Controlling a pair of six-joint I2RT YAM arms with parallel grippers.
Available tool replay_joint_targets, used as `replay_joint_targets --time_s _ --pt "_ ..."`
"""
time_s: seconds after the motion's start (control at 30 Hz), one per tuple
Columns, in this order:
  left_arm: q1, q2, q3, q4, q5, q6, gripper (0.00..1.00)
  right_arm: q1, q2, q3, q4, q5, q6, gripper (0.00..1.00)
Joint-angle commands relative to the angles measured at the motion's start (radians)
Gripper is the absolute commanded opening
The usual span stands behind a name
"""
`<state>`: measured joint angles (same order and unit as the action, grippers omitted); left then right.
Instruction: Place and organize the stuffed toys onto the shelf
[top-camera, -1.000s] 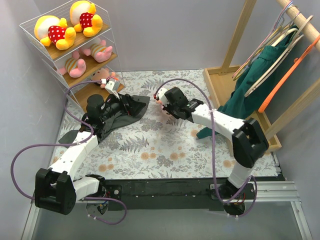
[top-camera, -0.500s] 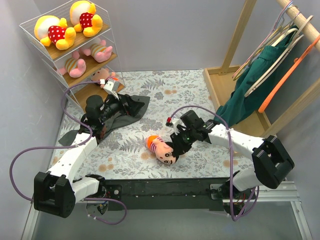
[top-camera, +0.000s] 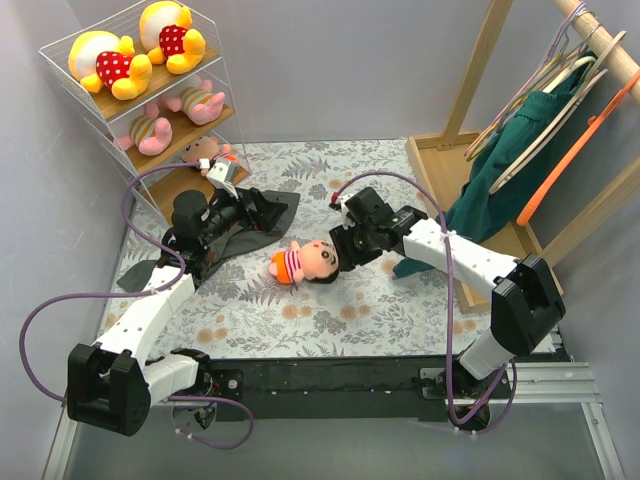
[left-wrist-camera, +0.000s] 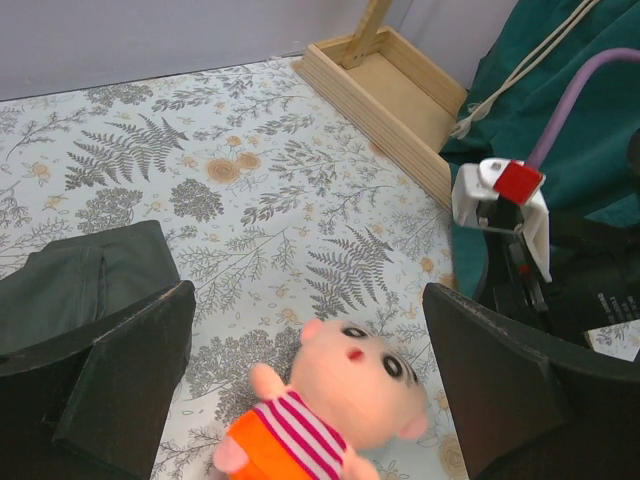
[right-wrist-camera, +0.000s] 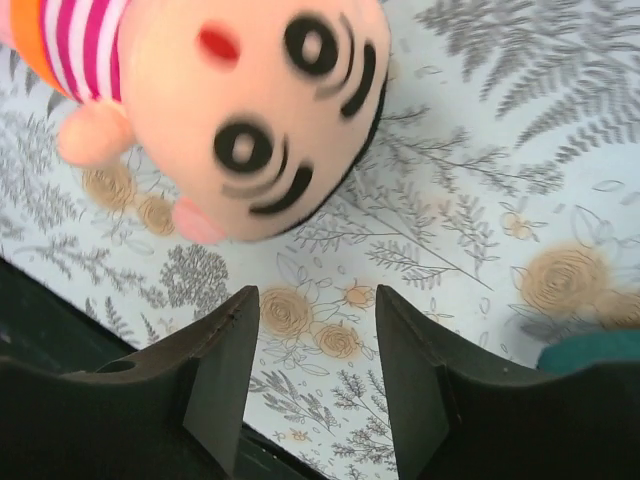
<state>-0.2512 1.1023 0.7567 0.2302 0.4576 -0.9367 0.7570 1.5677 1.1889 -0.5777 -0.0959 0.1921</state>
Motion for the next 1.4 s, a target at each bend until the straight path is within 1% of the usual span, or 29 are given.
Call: replay_joint_targets --time_s 0.0,0.07,0.13,0.23,0.37,0.5,0.6,0.67,0.77,0.9,0.97,1.0,1.03,1.07,1.1,1.13,1.17,1.2,1.23,1.27,1.33,1.37 --pt "-0.005 -0.03 0.007 -0.012 -0.03 0.024 0.98 -0.004 -0.006 0.069 -0.076 0.205 0.148 0.58" --pt "-0.006 -0.032 0.009 -0.014 -0.034 0.024 0.98 -0.001 -0.032 0.061 -0.051 0.205 0.203 0.58" --pt "-0.005 -0.038 0.01 -0.012 -0.037 0.024 0.98 0.005 -0.067 0.022 0.04 0.188 0.297 0.57" --pt "-0.008 -0.044 0.01 -0.019 -0.045 0.027 0.98 0.027 -0.087 -0.009 0.155 0.177 0.395 0.57" --pt "-0.014 -0.065 0.007 -0.028 -0.066 0.039 0.98 0.057 -0.055 0.023 0.196 0.206 0.472 0.56" --pt "-0.023 -0.079 0.004 -0.035 -0.082 0.052 0.98 0.077 -0.025 0.032 0.223 0.242 0.52 0.56" --pt "-0.028 -0.085 0.003 -0.034 -0.085 0.062 0.98 0.105 0.005 0.022 0.245 0.234 0.534 0.57" --pt "-0.031 -0.085 0.001 -0.034 -0.083 0.07 0.98 0.149 0.02 -0.004 0.262 0.237 0.532 0.58" --pt "-0.039 -0.088 -0.002 -0.029 -0.083 0.078 0.98 0.174 0.046 -0.057 0.3 0.228 0.523 0.59" --pt "-0.046 -0.085 -0.002 -0.031 -0.086 0.113 0.98 0.171 0.092 -0.052 0.286 0.249 0.407 0.53" --pt "-0.06 -0.09 0.0 -0.037 -0.109 0.134 0.98 0.154 0.109 -0.026 0.243 0.251 0.307 0.41" --pt "-0.065 -0.091 -0.002 -0.037 -0.118 0.148 0.98 0.142 0.109 -0.022 0.242 0.221 0.272 0.34" --pt "-0.071 -0.094 -0.006 -0.035 -0.119 0.197 0.98 0.118 0.101 -0.02 0.246 0.197 0.174 0.24" --pt "-0.075 -0.101 -0.013 -0.032 -0.096 0.235 0.95 0.104 0.098 -0.018 0.245 0.174 0.131 0.21" --pt "-0.077 -0.105 -0.017 -0.032 -0.08 0.268 0.93 0.088 0.095 -0.014 0.24 0.118 0.069 0.19" --pt "-0.083 -0.108 -0.028 -0.031 -0.065 0.338 0.91 0.064 0.094 -0.006 0.211 0.102 0.011 0.14" --pt "-0.086 -0.117 -0.036 -0.031 -0.028 0.375 0.88 0.055 0.095 0.018 0.193 0.063 -0.113 0.11" --pt "-0.091 -0.125 -0.048 -0.032 -0.007 0.413 0.84 0.045 0.103 0.035 0.167 0.008 -0.178 0.1" --pt "-0.106 -0.134 -0.059 -0.032 0.006 0.462 0.83 0.033 0.11 0.053 0.127 -0.011 -0.237 0.07" --pt "-0.117 -0.143 -0.081 -0.032 0.01 0.534 0.83 0.031 0.118 0.099 0.063 -0.013 -0.335 0.05" --pt "-0.144 -0.176 -0.102 -0.052 0.042 0.613 0.82 0.027 0.139 0.133 0.006 -0.03 -0.425 0.04" --pt "-0.154 -0.185 -0.114 -0.067 0.052 0.689 0.81 0.027 0.147 0.149 -0.038 -0.034 -0.459 0.04"
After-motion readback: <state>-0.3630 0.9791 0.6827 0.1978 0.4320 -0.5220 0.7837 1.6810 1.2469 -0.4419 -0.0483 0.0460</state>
